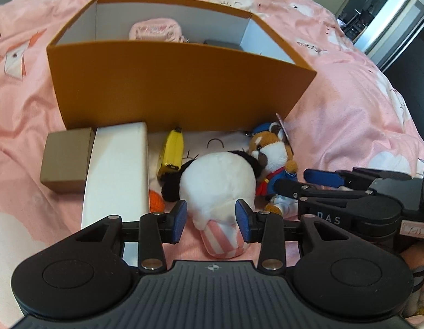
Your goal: Organize objects
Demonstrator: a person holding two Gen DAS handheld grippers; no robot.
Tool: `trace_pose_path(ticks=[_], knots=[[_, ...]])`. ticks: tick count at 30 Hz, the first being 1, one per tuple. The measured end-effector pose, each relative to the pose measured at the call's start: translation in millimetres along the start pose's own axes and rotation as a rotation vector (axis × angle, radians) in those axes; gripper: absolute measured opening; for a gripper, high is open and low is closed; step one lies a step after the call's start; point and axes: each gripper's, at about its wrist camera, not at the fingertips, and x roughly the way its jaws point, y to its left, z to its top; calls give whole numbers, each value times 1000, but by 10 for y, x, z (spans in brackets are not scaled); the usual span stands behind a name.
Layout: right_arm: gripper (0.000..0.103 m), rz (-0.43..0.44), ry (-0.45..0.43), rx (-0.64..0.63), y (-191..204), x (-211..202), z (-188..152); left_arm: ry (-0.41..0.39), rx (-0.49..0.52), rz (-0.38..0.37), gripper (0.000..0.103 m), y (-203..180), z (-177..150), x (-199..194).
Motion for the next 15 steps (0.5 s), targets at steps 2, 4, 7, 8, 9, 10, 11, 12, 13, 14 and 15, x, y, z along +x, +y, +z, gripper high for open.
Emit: trace_pose_path(ticks=[2,4,7,8,9,10,11,12,13,14,15], knots=[[40,25,14,4,-7,47,-9,4,-21,-9,48,38,-12,8],[35,41,19,4,0,52,-19,13,-44,-20,51,73,-9,32],[33,33,16,2,3,25,-31,43,-71,-35,51,110,2,107],[33,31,17,2,-2,13,-37,54,-79,-39,51,117,6,137],[32,29,18,4,-11,0,-40,62,-85,-43,51,124,9,168],[32,27,16,9,-19,-17,-48,70,-93,-47,51,136,8,196],[32,26,14,13,-34,-30,-49,77,-101,-48,51,142,7,223],[32,27,11,19,-50,-45,-55,77,-106,-52,53,144,6,241],[32,27,8,25,-68,-57,-56,73,-107,-54,53,140,7,252],[33,27,6,30,-85,-63,-56,70,-104,-47,54,123,12,258],[33,29,4,35,-97,-66,-59,63,-88,-30,54,86,14,249]])
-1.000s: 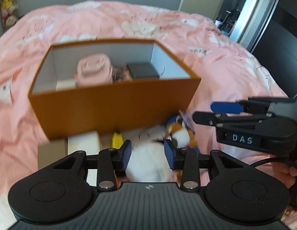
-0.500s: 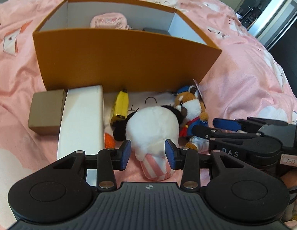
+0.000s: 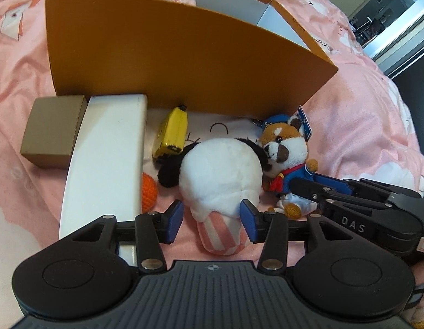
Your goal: Organize objects
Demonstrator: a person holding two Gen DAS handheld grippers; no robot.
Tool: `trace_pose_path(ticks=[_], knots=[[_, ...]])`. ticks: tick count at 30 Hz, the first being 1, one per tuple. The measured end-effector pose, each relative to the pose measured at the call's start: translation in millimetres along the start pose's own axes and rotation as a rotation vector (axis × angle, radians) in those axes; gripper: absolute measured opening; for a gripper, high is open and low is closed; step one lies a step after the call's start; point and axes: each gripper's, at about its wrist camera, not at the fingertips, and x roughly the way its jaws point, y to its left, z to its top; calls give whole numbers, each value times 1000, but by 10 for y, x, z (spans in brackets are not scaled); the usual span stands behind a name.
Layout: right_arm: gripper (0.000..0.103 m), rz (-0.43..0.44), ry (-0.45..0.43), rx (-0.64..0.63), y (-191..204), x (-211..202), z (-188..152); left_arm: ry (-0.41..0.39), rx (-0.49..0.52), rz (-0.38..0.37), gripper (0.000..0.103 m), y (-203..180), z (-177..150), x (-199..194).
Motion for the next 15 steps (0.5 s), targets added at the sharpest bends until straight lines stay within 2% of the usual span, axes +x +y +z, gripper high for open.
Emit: trace_pose_path(ticks=[2,6,11,15], knots=[[33,7,1,6,-10,-2,-2,-39,66,59,54,-130,-19,-64],[30,4,-14,-7,9,-31,10,-101,215,85,54,-396,-29,-137],[26,-57,-31,-63,21,-112,8,-77,352,145,55,-637,-20,39],[26,-55,-23,-31,-92,-109,-9,-67,424,215,68,-781,-37,192]])
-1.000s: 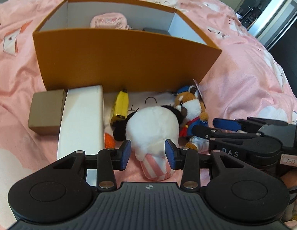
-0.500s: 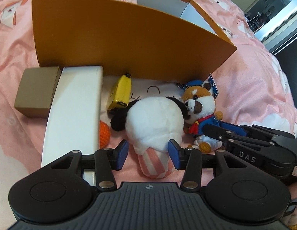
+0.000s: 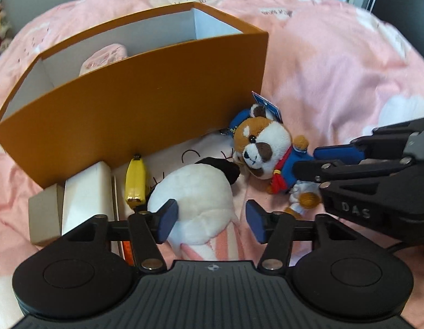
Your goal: Organize objects
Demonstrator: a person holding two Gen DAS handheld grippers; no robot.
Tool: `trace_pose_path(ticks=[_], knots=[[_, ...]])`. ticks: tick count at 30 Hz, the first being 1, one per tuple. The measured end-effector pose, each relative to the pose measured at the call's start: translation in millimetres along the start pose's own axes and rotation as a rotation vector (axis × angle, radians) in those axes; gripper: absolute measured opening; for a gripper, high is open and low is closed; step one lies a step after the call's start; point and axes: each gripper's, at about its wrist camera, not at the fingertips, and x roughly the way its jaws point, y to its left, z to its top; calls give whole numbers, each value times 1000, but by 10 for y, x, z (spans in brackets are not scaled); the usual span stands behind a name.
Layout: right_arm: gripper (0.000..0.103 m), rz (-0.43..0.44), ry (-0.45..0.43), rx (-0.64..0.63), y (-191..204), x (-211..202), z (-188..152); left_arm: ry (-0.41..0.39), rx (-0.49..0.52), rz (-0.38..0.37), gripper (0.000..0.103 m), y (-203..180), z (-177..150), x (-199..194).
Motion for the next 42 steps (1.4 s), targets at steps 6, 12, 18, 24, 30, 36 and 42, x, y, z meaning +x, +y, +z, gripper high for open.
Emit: trace_pose_path(ticks=[6,12,18,24,30,36,42], knots=[[26,14,15,52,-102,21,6,50,152,81,81,-228,-29,186],[28,27,22,73,-123,40,-1,75,248,187,82,-307,-80,366],[33,36,28,75,-109,76,4,43,304,238,76,-245,-197,392],[33,48,30,66,-86,92,14,-63,15,47,71,282,-191,74],[32,67,37,91,-122,78,35,-164,-301,-278,71,701,-229,-17],[33,64,42,80,-105,91,34,-91,-427,-352,74,840,-301,247],[34,59,41,52,-70,82,42,-38,-348,-289,81,797,-283,143]])
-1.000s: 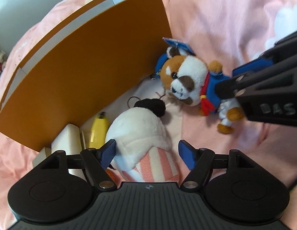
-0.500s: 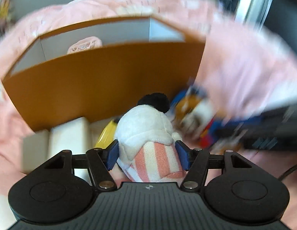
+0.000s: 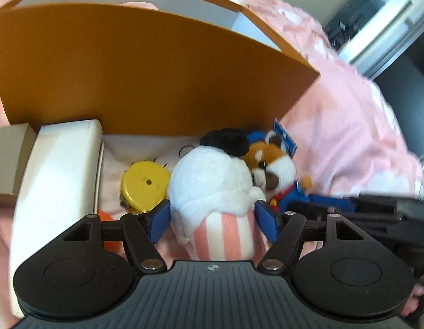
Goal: Organize objects
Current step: 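Grasp the white plush with striped base with left gripper while right holds the dog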
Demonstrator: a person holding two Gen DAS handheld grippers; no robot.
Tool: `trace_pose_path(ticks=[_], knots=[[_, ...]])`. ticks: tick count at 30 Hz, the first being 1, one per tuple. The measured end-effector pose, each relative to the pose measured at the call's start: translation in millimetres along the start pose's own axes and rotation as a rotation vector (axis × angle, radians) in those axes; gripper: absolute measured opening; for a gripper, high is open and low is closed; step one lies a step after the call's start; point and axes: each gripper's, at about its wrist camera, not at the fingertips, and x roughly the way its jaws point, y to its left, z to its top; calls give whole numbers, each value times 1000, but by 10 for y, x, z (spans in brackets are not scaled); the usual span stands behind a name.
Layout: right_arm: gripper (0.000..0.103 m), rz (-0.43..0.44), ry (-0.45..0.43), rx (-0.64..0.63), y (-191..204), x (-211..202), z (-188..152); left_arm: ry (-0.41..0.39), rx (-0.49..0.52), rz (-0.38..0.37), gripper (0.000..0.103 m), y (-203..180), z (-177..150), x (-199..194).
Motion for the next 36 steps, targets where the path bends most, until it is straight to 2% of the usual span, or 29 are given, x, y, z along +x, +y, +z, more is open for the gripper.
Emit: trace_pose_path(ticks=[2,8,11,14,15,17,20,22,23,25,27,30,31,34,36], knots=[[34,-3,-5,-17,27,-13,7,6,60,54,82,-96,7,-11],[34,14,-28,-47,60,-64,35,-41,262,286,84,-386,-54,-177],[34,20,-33,-58,82,-62,55,-56,316,346,82,-462,-93,-204],[35,39,-49,-81,117,-81,82,-48,304,308,69,-433,-82,-217],[41,45,-55,-94,135,-83,95,-41,284,274,64,-399,-69,-220],[48,57,-66,-127,182,-67,117,-21,227,213,61,-318,-28,-209],[48,34,-30,-152,213,69,165,-21,179,182,56,-237,-3,-210],[41,17,4,-129,177,173,176,-24,168,183,55,-231,6,-221],[33,8,7,-118,156,194,175,-25,165,187,54,-232,11,-224],[29,34,2,-88,115,172,174,-23,164,193,53,-237,20,-236],[22,96,-3,-41,80,114,173,-19,156,191,52,-235,31,-264],[20,219,19,37,74,133,165,-13,124,176,51,-182,42,-292],[20,235,34,42,106,177,157,-12,114,176,51,-157,44,-296],[20,198,46,21,197,275,137,-11,106,161,53,-146,54,-302],[20,192,43,13,217,283,148,-16,139,172,63,-208,58,-301]])
